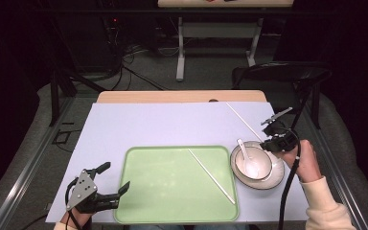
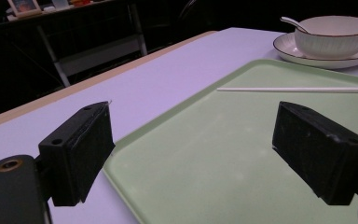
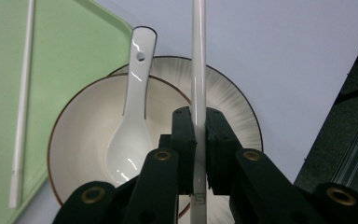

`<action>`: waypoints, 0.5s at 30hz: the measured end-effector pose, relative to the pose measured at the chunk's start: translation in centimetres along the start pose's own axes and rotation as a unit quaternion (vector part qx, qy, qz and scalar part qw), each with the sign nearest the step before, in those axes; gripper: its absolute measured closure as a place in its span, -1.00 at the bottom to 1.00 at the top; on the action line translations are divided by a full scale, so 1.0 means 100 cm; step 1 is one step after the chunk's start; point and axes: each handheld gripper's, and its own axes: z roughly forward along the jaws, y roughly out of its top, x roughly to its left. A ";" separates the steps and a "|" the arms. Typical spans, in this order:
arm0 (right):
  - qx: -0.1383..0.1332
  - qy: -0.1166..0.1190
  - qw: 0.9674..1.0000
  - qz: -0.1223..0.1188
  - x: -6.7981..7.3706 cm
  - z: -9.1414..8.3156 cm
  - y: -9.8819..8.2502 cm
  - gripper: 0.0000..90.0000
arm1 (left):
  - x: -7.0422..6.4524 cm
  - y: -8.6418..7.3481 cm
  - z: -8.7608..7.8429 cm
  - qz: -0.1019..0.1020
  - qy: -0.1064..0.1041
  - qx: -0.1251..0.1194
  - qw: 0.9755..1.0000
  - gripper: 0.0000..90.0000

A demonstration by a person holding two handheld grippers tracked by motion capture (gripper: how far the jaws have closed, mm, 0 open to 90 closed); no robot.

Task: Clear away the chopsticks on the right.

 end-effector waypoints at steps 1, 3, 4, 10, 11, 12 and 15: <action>-0.001 -0.001 1.000 0.001 0.002 -0.001 0.001 0.86 | 0.000 0.000 0.000 0.000 0.000 0.000 1.000 -0.73; -0.001 -0.005 1.000 0.000 0.008 -0.003 0.002 0.86 | 0.000 0.000 0.000 0.000 0.000 0.000 1.000 -0.73; 0.000 -0.003 1.000 -0.002 0.010 -0.003 0.003 0.86 | 0.000 0.000 0.000 -0.001 -0.001 0.000 1.000 -0.73; 0.000 0.001 1.000 -0.015 0.026 -0.003 0.008 0.86 | 0.000 0.000 0.000 0.000 0.000 0.000 1.000 -0.73; 0.000 0.002 1.000 -0.019 0.028 -0.004 0.008 0.86 | 0.000 0.000 0.000 0.000 0.000 0.000 1.000 -0.73; -0.001 0.003 1.000 -0.022 0.031 -0.004 0.009 0.86 | 0.000 0.000 0.000 0.000 0.000 0.000 1.000 -0.73; -0.002 0.009 1.000 -0.029 0.038 -0.004 0.010 0.86 | 0.000 0.000 0.000 0.000 0.000 0.000 1.000 -0.73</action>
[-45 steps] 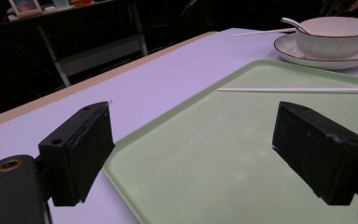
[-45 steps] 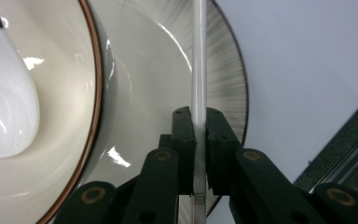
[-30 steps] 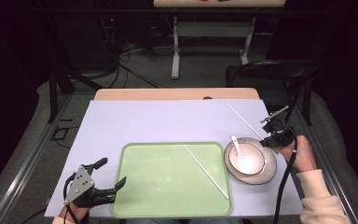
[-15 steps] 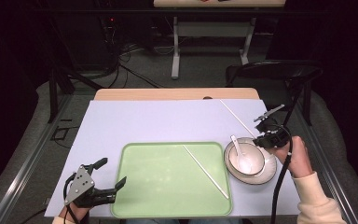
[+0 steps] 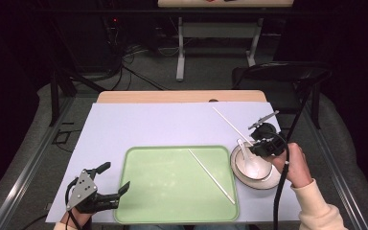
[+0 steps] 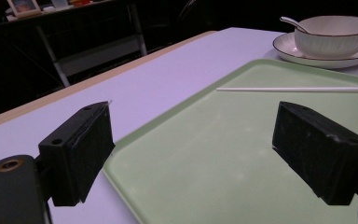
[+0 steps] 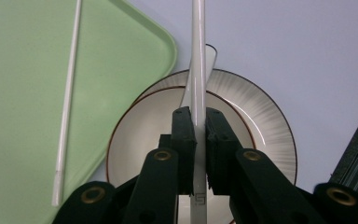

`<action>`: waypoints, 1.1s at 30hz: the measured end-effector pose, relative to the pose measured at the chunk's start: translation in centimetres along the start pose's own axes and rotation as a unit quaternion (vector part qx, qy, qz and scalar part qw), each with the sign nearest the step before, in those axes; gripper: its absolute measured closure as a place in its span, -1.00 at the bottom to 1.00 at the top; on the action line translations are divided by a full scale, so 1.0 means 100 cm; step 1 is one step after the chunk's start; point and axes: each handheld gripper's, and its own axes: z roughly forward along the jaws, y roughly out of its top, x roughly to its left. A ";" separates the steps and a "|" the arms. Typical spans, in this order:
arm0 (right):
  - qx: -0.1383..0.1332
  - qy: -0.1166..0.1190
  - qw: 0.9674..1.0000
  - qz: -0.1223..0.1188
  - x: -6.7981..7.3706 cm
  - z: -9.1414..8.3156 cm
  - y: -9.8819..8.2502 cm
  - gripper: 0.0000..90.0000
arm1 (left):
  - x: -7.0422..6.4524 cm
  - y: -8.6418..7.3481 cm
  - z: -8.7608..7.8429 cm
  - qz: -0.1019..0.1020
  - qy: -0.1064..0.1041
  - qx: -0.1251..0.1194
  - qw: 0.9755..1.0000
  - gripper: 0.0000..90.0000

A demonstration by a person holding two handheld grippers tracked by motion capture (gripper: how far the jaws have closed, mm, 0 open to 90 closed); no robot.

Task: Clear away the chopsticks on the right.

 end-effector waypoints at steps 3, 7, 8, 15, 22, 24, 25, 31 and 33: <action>0.000 0.004 1.000 -0.008 0.008 0.001 0.002 0.86 | 0.000 0.000 0.000 0.000 0.000 0.000 1.000 -0.73; 0.002 0.010 1.000 -0.016 0.017 0.004 0.005 0.86 | 0.000 0.000 0.000 0.000 0.000 0.000 1.000 -0.73; 0.003 0.011 1.000 -0.020 0.019 0.005 0.005 0.86 | 0.000 0.000 0.000 0.000 0.000 0.000 1.000 -0.73; 0.010 0.018 0.999 -0.035 0.034 0.014 0.008 0.86 | 0.000 0.000 0.000 0.000 0.000 0.000 1.000 -0.73; 0.020 0.029 0.998 -0.050 0.049 0.026 0.009 0.86 | 0.000 0.000 0.000 -0.002 0.000 -0.001 1.000 -0.73; 0.022 0.033 0.998 -0.053 0.053 0.028 0.009 0.86 | 0.000 0.000 0.000 -0.001 0.001 -0.001 1.000 -0.73; 0.024 0.035 0.998 -0.055 0.055 0.030 0.009 0.86 | 0.000 0.000 0.000 -0.001 0.001 -0.002 1.000 -0.73; 0.036 0.036 0.997 -0.052 0.064 0.040 0.008 0.86 | 0.000 0.000 -0.001 0.000 0.001 -0.002 1.000 -0.73; 0.038 0.040 0.997 -0.049 0.066 0.040 0.007 0.86 | 0.000 0.000 0.000 -0.001 0.002 -0.002 1.000 -0.73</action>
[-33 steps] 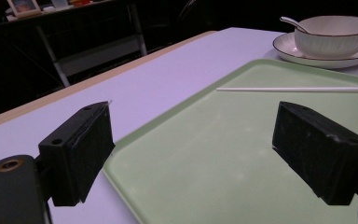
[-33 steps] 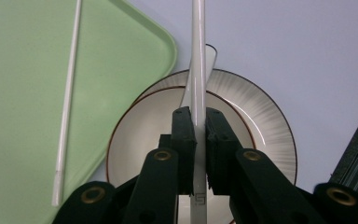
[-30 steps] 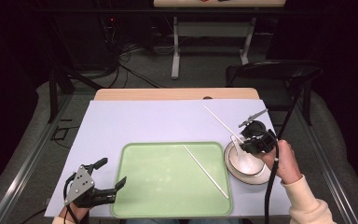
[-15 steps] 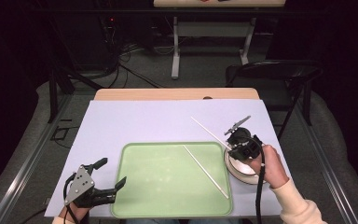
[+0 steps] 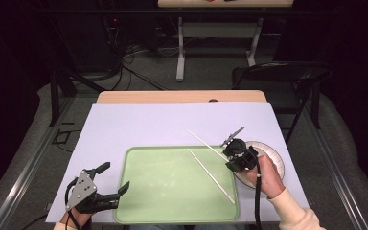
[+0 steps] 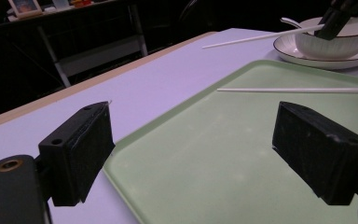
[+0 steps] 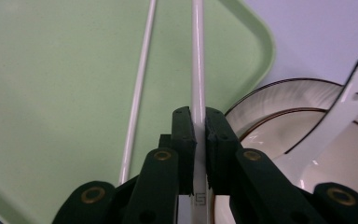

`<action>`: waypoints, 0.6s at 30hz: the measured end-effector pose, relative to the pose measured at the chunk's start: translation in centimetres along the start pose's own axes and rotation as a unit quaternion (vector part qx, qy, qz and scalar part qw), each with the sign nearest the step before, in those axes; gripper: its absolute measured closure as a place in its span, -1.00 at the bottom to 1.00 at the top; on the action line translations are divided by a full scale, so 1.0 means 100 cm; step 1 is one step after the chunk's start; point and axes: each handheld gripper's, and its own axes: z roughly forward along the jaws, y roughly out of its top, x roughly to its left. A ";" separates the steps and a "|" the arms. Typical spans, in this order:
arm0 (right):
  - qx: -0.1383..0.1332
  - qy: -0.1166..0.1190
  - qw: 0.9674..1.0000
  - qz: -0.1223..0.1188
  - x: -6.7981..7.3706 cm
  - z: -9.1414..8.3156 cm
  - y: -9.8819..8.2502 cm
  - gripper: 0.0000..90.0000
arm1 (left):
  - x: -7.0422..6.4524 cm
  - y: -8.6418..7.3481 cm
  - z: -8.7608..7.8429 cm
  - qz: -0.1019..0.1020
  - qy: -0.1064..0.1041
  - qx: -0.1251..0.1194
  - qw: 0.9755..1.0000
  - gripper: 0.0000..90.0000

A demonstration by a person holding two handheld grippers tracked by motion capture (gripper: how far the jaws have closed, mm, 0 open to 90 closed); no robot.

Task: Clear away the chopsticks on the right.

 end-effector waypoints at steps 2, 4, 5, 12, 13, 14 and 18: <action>0.007 0.005 1.000 0.001 0.006 0.004 -0.002 0.86 | 0.000 0.000 0.000 0.000 -0.001 0.000 1.000 -0.73; 0.010 0.006 1.000 0.004 0.010 0.008 -0.003 0.86 | 0.000 0.000 0.000 0.001 0.000 0.000 1.000 -0.73; 0.013 0.007 1.000 0.007 0.011 0.009 -0.003 0.86 | 0.000 0.000 0.000 0.001 0.001 -0.001 1.000 -0.73; 0.024 0.009 1.000 0.018 0.015 0.017 -0.011 0.86 | 0.000 0.000 0.000 0.001 0.001 -0.002 1.000 -0.73; 0.025 0.010 0.999 0.018 0.015 0.018 -0.012 0.86 | 0.000 0.000 -0.001 0.001 0.001 -0.002 1.000 -0.73; 0.027 0.011 0.999 0.019 0.016 0.019 -0.013 0.86 | 0.000 0.000 -0.001 0.002 0.001 -0.002 1.000 -0.73; 0.033 0.014 0.999 0.021 0.017 0.024 -0.016 0.86 | 0.000 0.000 0.000 0.003 0.001 -0.001 1.000 -0.73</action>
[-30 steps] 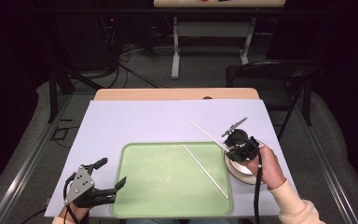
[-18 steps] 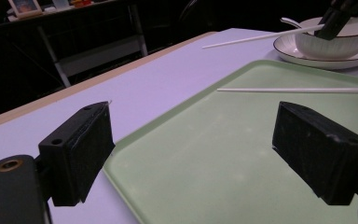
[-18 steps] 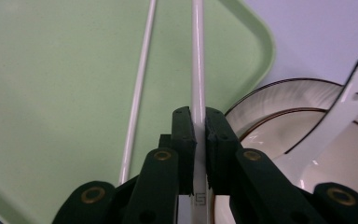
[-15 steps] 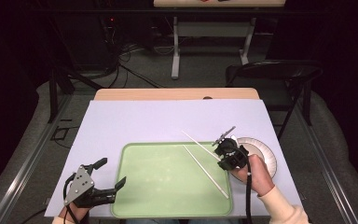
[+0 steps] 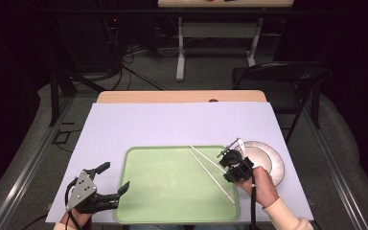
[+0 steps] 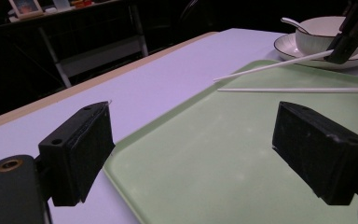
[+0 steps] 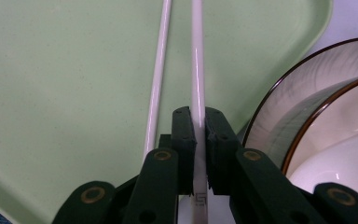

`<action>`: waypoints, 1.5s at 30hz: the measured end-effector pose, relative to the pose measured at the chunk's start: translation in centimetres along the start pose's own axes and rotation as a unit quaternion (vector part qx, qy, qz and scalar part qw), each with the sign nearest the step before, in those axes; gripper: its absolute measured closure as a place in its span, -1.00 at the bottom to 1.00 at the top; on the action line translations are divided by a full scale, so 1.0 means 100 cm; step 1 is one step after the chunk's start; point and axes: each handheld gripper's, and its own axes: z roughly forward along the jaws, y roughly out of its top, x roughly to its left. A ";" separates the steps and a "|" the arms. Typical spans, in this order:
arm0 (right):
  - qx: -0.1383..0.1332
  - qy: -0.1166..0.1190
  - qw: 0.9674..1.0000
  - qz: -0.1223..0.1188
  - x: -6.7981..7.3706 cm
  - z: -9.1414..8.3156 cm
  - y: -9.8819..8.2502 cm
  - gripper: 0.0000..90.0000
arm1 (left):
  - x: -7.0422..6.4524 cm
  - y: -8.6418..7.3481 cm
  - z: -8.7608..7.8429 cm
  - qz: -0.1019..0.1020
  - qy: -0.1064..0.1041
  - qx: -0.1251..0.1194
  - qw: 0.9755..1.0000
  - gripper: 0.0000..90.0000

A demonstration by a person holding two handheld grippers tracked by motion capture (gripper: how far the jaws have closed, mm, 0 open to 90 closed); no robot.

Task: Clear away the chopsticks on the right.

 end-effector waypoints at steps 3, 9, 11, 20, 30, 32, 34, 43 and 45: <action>0.005 0.001 1.000 0.000 0.001 0.004 -0.002 0.86 | 0.000 0.000 0.000 0.000 0.000 0.000 1.000 -0.73; 0.014 0.004 1.000 0.003 0.003 0.011 -0.005 0.85 | 0.000 0.000 0.000 -0.001 0.000 -0.001 1.000 -0.73; 0.017 0.004 1.000 0.006 0.003 0.015 -0.005 0.85 | 0.000 0.000 0.000 -0.002 0.001 -0.001 1.000 -0.73; 0.030 0.008 1.000 0.005 0.006 0.027 -0.006 0.83 | 0.000 0.000 0.000 -0.001 0.000 -0.001 1.000 -0.73; 0.030 0.015 0.999 0.002 0.010 0.030 -0.004 0.85 | 0.000 0.000 -0.001 0.002 0.000 -0.002 1.000 -0.73; 0.029 0.018 0.999 -0.001 0.011 0.030 -0.003 0.85 | 0.000 0.000 -0.001 0.001 0.001 -0.002 1.000 -0.73; 0.026 0.020 0.999 -0.003 0.012 0.031 -0.002 0.85 | 0.000 0.000 0.000 0.002 0.000 -0.001 1.000 -0.73; 0.028 0.020 0.999 -0.014 0.015 0.035 0.000 0.78 | -0.001 0.000 0.000 0.001 0.000 -0.001 1.000 -0.73; 0.025 0.017 0.999 -0.020 0.015 0.033 0.000 0.67 | -0.001 0.000 0.000 0.001 0.000 -0.002 1.000 -0.73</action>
